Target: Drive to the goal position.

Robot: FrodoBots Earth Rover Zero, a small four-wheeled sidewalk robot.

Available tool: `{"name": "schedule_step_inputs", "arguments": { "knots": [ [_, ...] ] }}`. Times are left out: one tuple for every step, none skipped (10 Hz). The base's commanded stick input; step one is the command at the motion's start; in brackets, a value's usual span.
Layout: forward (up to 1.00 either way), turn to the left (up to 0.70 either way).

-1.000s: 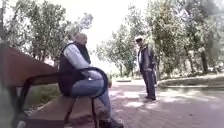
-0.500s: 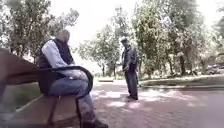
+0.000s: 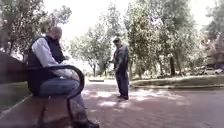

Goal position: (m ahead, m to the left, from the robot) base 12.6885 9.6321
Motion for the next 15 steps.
{"name": "schedule_step_inputs", "arguments": {
  "knots": [
    [0.00,-0.58],
    [0.00,-0.70],
    [0.00,-0.70],
    [0.00,-0.70],
    [0.00,-0.70],
    [0.00,-0.70],
    [0.00,-0.70],
    [-0.31,-0.55],
    [-0.70,-0.35],
    [-0.70,-0.35],
    [-0.70,-0.35],
    [-0.70,-0.35],
    [-0.70,-0.35],
    [-0.70,-0.35],
    [-0.70,-0.35]
  ]
}}
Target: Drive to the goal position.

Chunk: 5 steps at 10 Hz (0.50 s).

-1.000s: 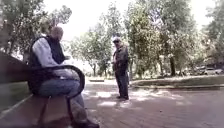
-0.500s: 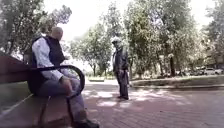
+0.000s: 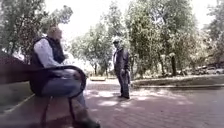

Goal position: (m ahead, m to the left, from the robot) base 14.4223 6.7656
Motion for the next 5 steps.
{"name": "schedule_step_inputs", "arguments": {
  "knots": [
    [-0.70,-0.27],
    [-0.70,0.00],
    [-0.62,0.00],
    [-0.29,0.00],
    [-0.08,0.00]
  ]
}}
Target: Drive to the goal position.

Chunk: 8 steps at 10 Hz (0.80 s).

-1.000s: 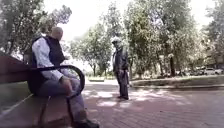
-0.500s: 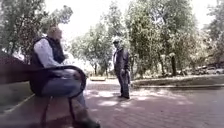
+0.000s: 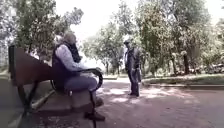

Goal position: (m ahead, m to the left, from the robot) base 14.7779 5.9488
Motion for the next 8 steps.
{"name": "schedule_step_inputs", "arguments": {
  "knots": [
    [0.00,0.00],
    [0.00,0.00],
    [0.00,0.00],
    [0.00,0.00],
    [0.00,0.00],
    [0.00,0.00],
    [0.00,0.00],
    [0.00,0.00]
  ]
}}
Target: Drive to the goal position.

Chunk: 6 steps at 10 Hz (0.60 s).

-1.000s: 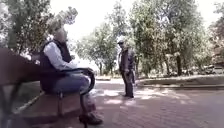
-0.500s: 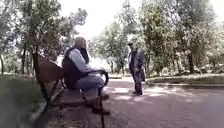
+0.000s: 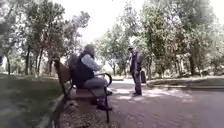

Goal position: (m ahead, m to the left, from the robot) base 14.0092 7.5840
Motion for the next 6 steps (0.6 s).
{"name": "schedule_step_inputs", "arguments": {
  "knots": [
    [0.00,0.00],
    [0.00,-0.16],
    [0.00,-0.59],
    [0.00,-0.70],
    [0.00,-0.70],
    [0.00,-0.70]
  ]
}}
